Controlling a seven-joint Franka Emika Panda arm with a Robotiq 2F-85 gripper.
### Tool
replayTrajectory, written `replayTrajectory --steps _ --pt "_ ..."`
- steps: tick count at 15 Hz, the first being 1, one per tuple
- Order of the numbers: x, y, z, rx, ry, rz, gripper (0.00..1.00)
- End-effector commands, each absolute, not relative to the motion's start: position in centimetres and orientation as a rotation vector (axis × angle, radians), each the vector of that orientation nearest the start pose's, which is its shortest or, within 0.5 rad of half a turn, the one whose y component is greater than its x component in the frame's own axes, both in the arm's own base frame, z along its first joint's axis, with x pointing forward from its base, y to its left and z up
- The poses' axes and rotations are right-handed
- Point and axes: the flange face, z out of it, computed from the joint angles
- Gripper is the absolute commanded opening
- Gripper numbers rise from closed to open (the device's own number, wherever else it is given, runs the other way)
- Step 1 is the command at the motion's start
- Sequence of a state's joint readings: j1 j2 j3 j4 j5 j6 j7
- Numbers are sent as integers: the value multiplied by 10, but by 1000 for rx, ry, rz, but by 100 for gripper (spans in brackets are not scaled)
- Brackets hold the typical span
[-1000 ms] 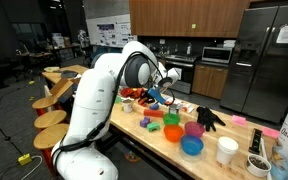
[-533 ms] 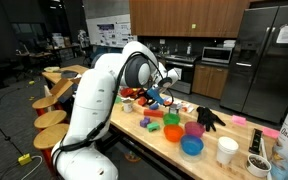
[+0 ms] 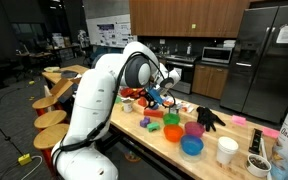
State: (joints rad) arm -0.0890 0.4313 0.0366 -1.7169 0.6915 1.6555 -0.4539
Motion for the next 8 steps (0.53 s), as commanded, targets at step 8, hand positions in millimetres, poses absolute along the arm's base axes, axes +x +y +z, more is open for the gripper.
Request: replayTrajectory --steps 8 --pt "607 18 344 -2249 107 578 100"
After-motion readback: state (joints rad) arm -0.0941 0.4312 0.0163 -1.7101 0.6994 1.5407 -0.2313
